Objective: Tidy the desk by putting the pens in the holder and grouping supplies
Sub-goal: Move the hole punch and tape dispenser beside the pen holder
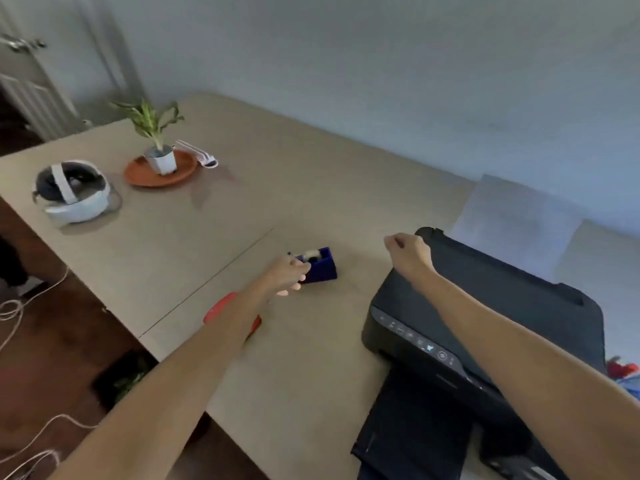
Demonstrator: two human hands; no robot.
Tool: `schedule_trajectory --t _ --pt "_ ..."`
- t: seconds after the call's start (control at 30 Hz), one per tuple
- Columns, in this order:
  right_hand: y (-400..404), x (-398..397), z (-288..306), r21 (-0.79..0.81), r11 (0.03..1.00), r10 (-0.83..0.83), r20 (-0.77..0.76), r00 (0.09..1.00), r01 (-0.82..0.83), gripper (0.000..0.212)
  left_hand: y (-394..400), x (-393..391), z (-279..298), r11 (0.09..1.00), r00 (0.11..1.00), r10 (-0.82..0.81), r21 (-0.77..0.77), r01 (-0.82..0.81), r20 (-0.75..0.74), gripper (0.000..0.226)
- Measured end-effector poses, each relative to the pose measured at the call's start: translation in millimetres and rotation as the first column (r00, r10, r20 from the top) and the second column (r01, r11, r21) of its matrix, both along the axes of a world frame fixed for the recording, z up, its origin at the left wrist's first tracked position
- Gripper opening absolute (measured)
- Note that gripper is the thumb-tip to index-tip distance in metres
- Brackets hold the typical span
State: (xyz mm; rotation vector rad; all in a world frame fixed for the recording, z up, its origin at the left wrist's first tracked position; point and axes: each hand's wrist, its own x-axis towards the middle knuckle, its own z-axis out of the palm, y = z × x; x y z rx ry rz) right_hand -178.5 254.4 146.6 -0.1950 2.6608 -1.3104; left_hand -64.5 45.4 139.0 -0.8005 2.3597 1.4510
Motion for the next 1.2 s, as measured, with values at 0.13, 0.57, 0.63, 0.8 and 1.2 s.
schedule_trajectory --t 0.13,0.57,0.63,0.8,1.2 --pt "-77 -3 -28 0.048 0.994 0.097 0.074 0.993 -0.1 0.025 -81 31 -40 0.971 0.996 0.079 -0.229 -0.065 0.052 0.018" --pt "-177 -69 -143 0.627 0.657 0.436 0.138 0.889 -0.419 0.07 -177 45 -135 0.999 0.944 0.034 0.016 -0.041 0.328 0.013" --pt "-179 -75 -151 0.655 0.626 0.475 0.11 0.873 -0.423 0.06 -179 41 -135 0.997 0.94 0.026 0.055 -0.048 0.341 0.016" --pt "-178 -66 -151 0.554 0.67 0.454 0.221 0.863 -0.494 0.051 -188 43 -139 0.987 0.941 0.043 0.133 -0.092 0.335 0.009" --pt "-115 -54 -19 0.512 0.791 0.418 -0.05 0.907 -0.336 0.047 -136 3 -30 0.973 0.998 -0.059 0.227 0.051 0.031 0.008"
